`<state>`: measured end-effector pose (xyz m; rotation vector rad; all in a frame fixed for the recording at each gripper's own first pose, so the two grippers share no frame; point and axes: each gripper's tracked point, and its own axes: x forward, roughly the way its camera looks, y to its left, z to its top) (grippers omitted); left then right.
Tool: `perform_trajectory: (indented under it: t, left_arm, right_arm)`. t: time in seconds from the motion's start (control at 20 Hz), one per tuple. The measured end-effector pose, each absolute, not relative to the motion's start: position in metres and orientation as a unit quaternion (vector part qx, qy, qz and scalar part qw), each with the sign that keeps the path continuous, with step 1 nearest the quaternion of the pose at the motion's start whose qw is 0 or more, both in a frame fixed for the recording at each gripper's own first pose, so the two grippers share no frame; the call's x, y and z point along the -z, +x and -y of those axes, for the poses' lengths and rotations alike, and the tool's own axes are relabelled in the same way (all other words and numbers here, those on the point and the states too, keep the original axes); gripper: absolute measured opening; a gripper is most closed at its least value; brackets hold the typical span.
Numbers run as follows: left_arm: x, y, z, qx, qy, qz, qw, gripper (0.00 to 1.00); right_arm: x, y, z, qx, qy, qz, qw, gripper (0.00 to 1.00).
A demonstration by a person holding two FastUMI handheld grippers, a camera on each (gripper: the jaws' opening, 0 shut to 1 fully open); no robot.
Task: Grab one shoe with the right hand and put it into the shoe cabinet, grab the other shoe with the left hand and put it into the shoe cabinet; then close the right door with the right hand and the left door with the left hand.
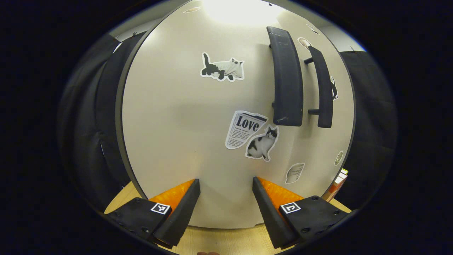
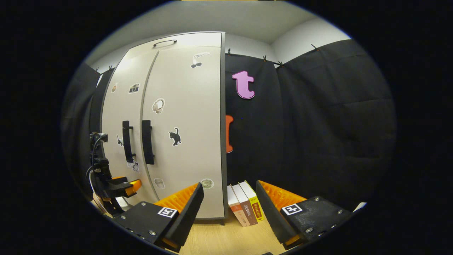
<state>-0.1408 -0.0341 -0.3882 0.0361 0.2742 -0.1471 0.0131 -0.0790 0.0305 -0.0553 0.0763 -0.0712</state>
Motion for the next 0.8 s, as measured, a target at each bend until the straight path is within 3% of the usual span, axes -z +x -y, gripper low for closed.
perform_trajectory:
  t: [0.4, 0.8]
  left_arm:
    - [0.341, -0.199, 0.006, 0.069, 0.01, -0.147, 0.987, 0.97]
    - [0.234, -0.253, -0.05, 0.036, 0.012, -0.119, 0.992, 0.97]
  right_arm:
    - [-0.058, 0.022, 0.053, -0.004, -0.024, -0.033, 0.999, 0.92]
    - [-0.084, 0.022, 0.025, -0.042, -0.026, -0.036, 0.998, 0.92]
